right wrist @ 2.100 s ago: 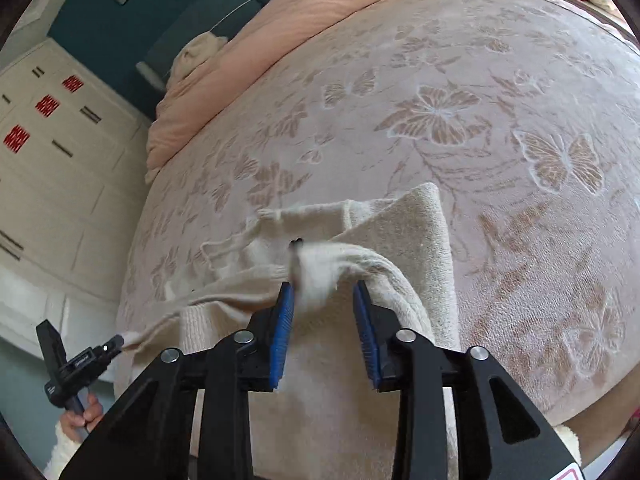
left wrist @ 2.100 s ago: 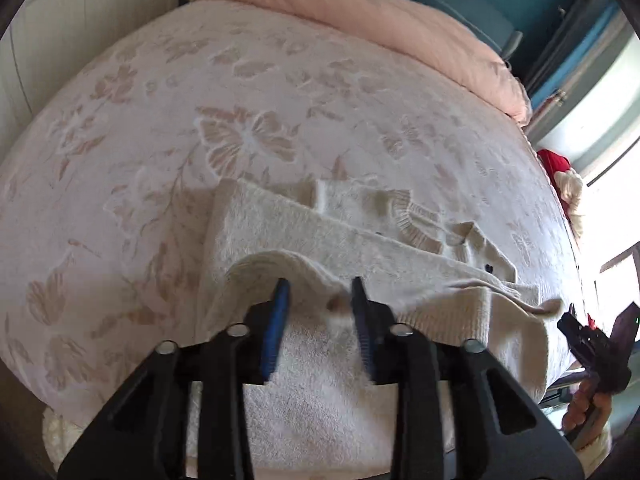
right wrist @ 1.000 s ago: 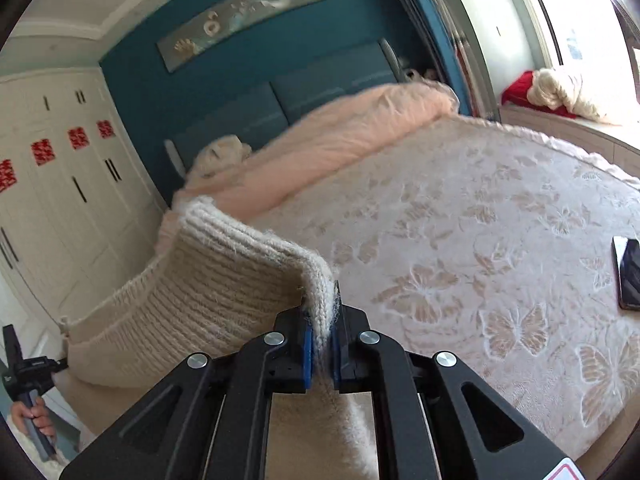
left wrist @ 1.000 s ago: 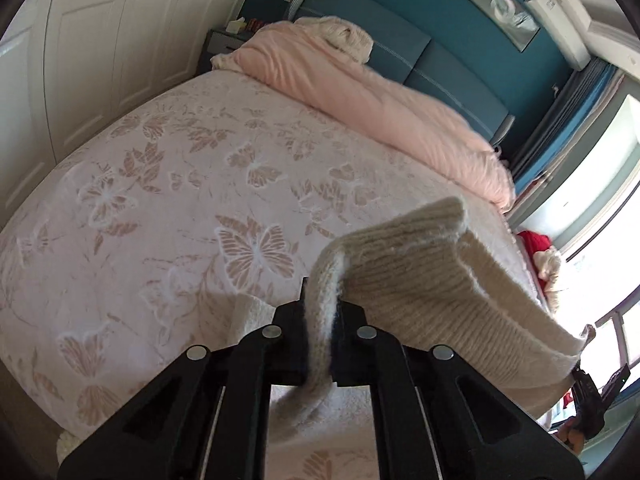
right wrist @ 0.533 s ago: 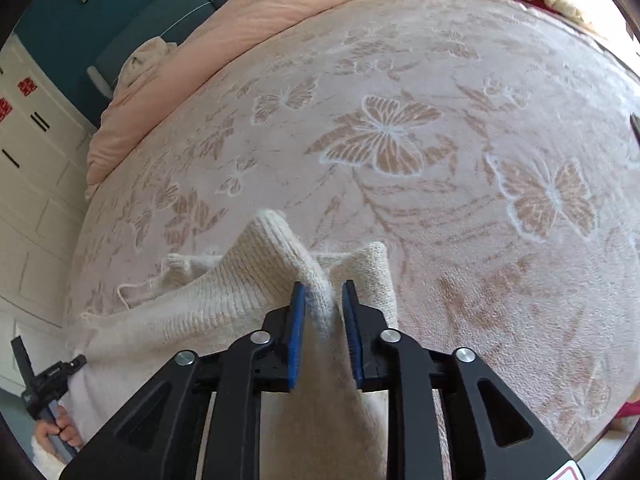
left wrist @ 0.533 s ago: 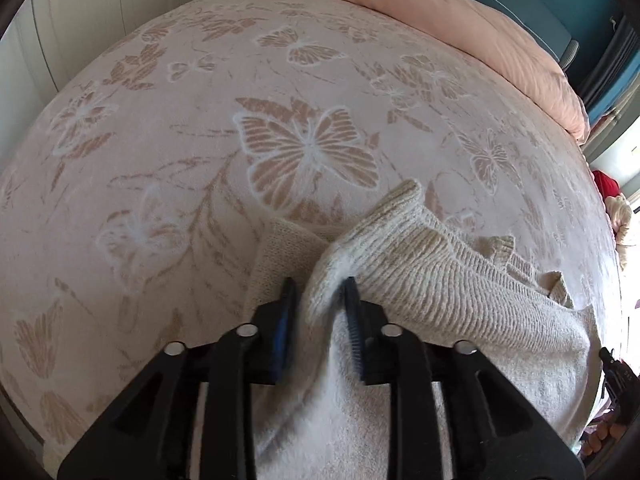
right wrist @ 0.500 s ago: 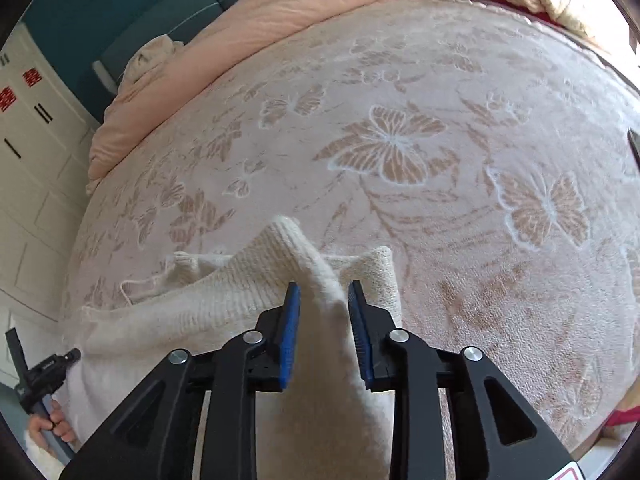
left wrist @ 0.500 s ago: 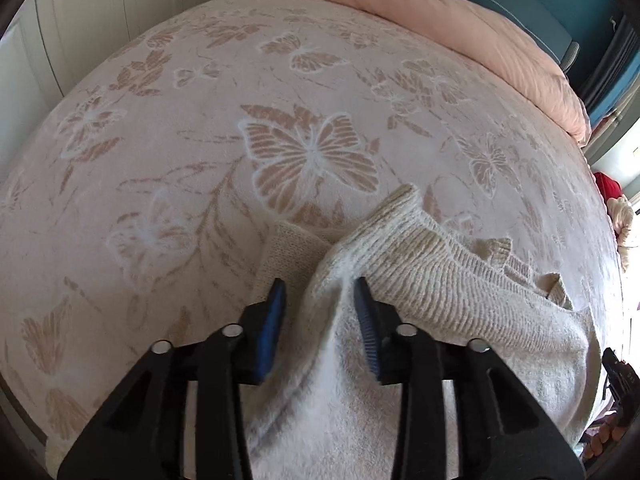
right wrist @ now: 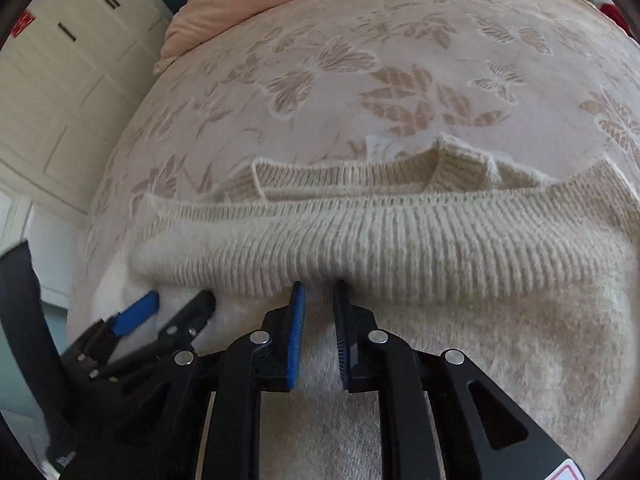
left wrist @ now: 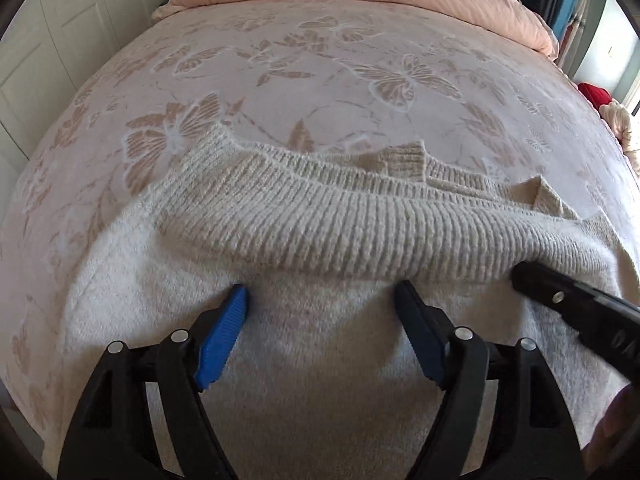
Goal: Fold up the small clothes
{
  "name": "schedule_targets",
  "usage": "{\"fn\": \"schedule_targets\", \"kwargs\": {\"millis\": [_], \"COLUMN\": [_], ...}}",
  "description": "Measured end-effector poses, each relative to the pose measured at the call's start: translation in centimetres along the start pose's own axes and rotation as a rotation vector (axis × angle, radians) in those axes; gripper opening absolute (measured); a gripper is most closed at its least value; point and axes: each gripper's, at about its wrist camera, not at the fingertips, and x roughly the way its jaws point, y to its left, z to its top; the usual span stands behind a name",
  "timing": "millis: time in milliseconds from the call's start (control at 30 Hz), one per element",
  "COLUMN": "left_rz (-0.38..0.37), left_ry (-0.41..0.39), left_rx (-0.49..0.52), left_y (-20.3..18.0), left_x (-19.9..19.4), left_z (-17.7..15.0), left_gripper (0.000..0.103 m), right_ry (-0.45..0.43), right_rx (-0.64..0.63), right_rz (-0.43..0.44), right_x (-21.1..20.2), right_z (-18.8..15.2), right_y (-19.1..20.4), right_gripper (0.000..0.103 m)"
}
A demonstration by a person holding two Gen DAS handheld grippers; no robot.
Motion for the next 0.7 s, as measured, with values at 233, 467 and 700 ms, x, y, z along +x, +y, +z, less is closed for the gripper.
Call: {"fn": "schedule_targets", "kwargs": {"millis": [233,467,700], "left_rz": [-0.141,-0.238,-0.370], "left_ry": [-0.036,-0.008,0.043], "left_rx": [-0.195,-0.462,-0.707], "left_y": [8.3,15.9,14.4], "left_x": [-5.7,-10.6,-6.6], "left_z": [-2.3,-13.2,-15.3], "left_gripper": [0.073,0.084,0.088], "right_ry": [-0.131,-0.130,-0.116], "right_rx": [0.042,0.372,0.520], "right_rz": [-0.093,0.005,0.108], "right_x": [-8.9,-16.6,-11.7], "right_z": [-5.9,-18.2,-19.4], "right_y": [-6.9,-16.7,-17.7], "right_gripper": [0.020,0.061,0.068]}}
